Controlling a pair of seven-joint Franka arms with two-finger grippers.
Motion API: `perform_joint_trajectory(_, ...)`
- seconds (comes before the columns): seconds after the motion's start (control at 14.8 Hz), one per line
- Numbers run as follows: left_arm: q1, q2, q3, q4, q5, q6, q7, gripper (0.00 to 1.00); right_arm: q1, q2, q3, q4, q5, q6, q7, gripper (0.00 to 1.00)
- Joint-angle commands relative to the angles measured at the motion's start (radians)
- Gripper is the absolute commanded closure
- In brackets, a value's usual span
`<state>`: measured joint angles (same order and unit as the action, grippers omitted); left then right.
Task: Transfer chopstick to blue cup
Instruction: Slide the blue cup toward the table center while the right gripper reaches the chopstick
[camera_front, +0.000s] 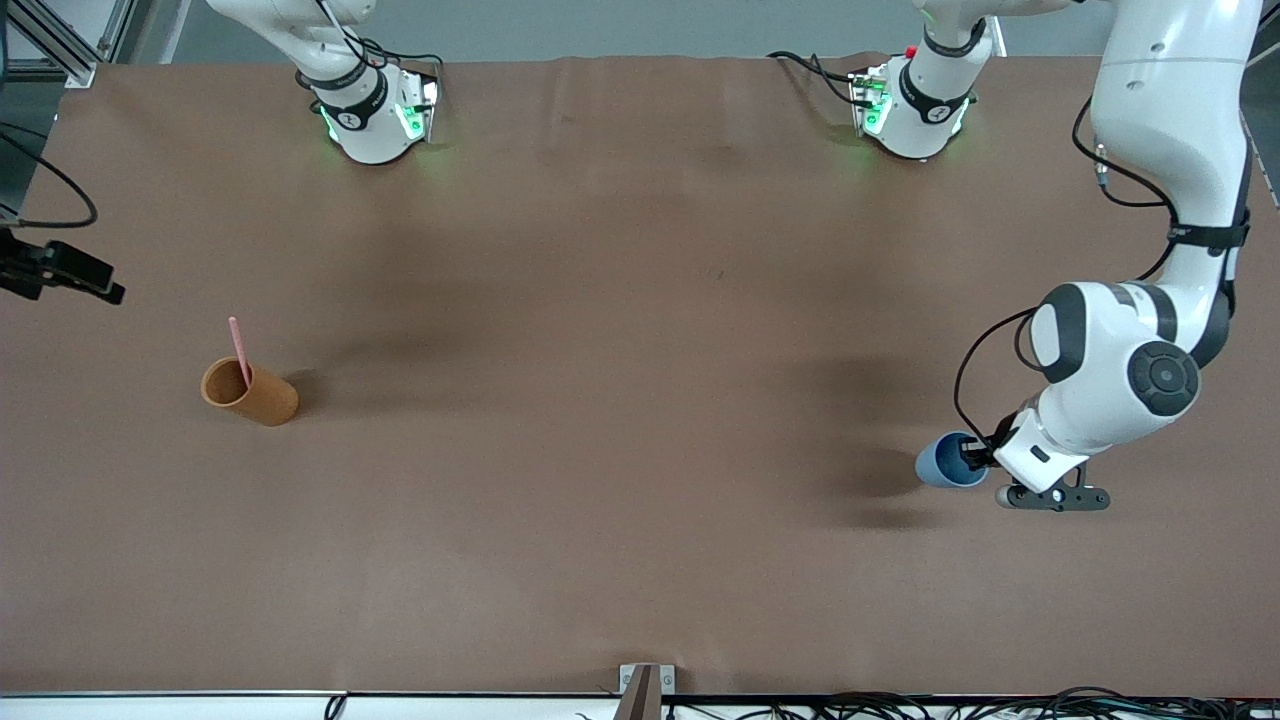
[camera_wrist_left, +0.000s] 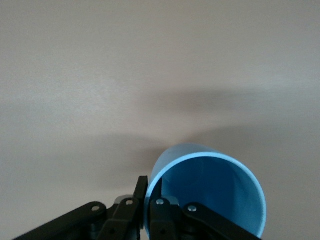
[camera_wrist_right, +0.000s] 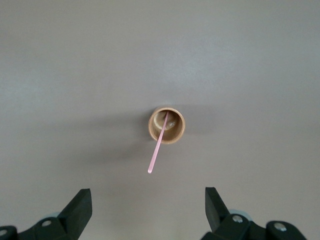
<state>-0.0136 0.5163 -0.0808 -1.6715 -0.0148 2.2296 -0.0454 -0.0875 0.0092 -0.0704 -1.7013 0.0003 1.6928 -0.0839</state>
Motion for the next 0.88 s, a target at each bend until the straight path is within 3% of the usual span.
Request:
perform_joint_trajectory(0.0,-0.022,-0.056,-0.071,0.102,-0.01,-0.19,-0.152,1.0,-0.008,-0.06,0.009,-0.162,0.009,0.121,-0.008,0.0)
perform_joint_trajectory(0.2,-0.099,-0.055,-0.164,0.134,0.002,-0.228,-0.443,1.0,-0.003,-0.103,0.011,-0.334,0.006,0.284,-0.008,0.01)
perform_joint_trajectory(0.34,-0.224,-0.041,-0.165,0.14,0.021,-0.222,-0.619,1.0,-0.005,-0.133,0.011,-0.455,0.001,0.393,-0.011,0.02)
perform_joint_trajectory(0.61,-0.417,0.098,-0.152,0.268,0.024,-0.173,-0.884,1.0,-0.003,-0.178,0.014,-0.656,-0.033,0.58,-0.011,0.06)
perform_joint_trajectory(0.81,-0.505,0.137,-0.145,0.265,0.1,-0.11,-1.011,1.0,-0.003,-0.178,0.014,-0.753,-0.036,0.695,-0.013,0.16)
